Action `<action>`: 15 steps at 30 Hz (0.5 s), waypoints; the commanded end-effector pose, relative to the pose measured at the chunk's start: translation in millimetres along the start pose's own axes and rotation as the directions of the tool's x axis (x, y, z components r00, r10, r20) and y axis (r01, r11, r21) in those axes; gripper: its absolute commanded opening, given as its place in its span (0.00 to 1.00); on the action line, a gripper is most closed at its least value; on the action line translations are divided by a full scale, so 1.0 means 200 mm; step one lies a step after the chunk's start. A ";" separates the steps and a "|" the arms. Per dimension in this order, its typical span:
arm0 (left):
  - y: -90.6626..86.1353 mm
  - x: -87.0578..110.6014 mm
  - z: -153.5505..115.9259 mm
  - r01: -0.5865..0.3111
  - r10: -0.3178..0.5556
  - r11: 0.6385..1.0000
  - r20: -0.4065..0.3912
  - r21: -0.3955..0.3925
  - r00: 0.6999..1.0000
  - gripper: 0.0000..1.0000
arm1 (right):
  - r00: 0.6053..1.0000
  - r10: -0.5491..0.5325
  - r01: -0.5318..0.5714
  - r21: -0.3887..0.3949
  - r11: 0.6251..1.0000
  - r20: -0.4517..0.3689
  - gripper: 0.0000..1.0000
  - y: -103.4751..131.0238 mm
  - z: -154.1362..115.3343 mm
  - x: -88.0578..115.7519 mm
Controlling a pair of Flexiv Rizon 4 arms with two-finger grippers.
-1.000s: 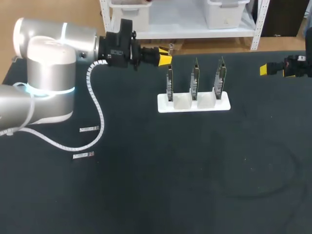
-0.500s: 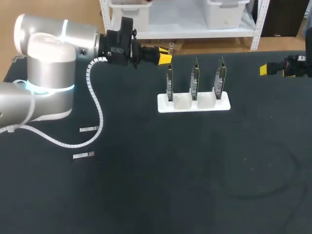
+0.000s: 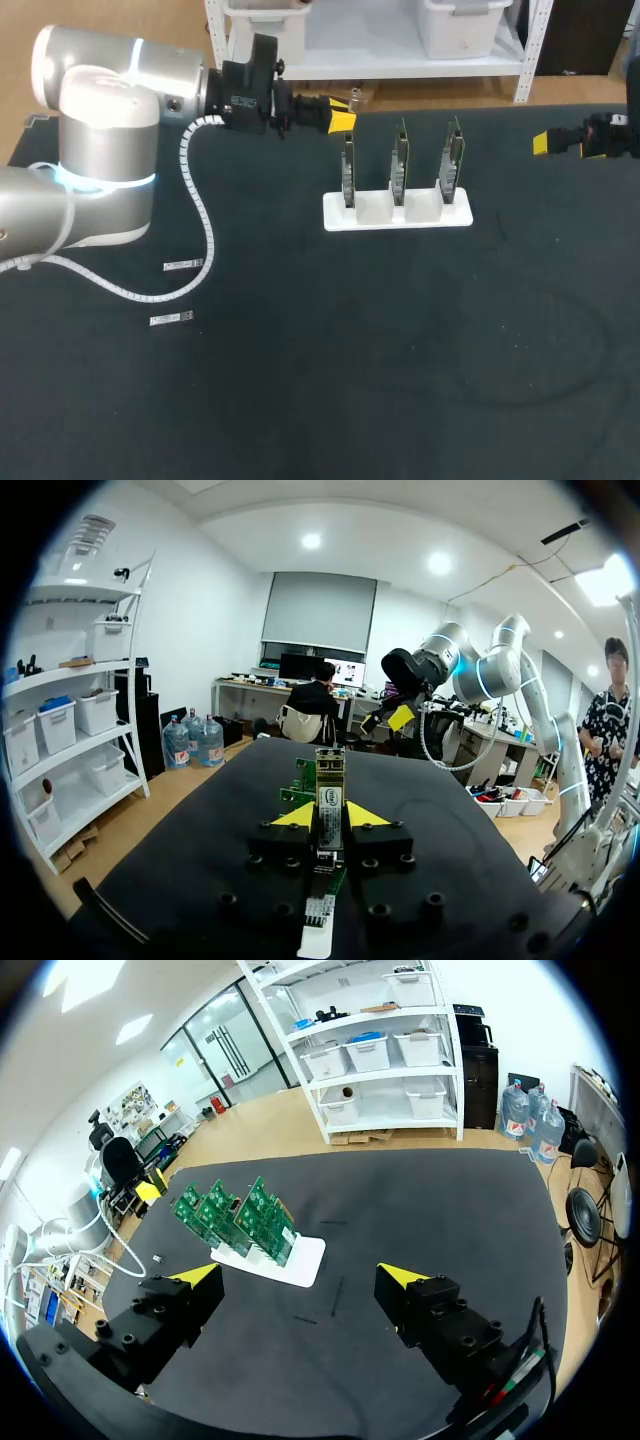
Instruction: Pick up the optical module with the left hand, and insert it into the network port with the right hand.
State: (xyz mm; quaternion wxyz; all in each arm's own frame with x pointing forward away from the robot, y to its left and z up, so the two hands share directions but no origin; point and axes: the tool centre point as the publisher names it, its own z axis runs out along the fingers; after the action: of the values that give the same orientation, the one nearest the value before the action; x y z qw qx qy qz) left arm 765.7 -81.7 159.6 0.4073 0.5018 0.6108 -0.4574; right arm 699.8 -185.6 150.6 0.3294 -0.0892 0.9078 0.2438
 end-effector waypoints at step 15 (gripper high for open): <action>0.00 0.00 0.01 0.004 -0.004 1.000 -0.020 0.000 1.000 0.00 | 1.000 0.001 -0.001 0.004 1.000 0.001 1.00 0.00 0.00 0.00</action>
State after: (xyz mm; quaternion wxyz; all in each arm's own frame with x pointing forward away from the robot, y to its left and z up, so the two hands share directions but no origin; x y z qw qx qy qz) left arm 765.0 -82.5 159.4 0.4025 0.5040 0.6148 -0.4539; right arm 699.8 -185.6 150.6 0.3294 -0.0892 0.9078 0.2438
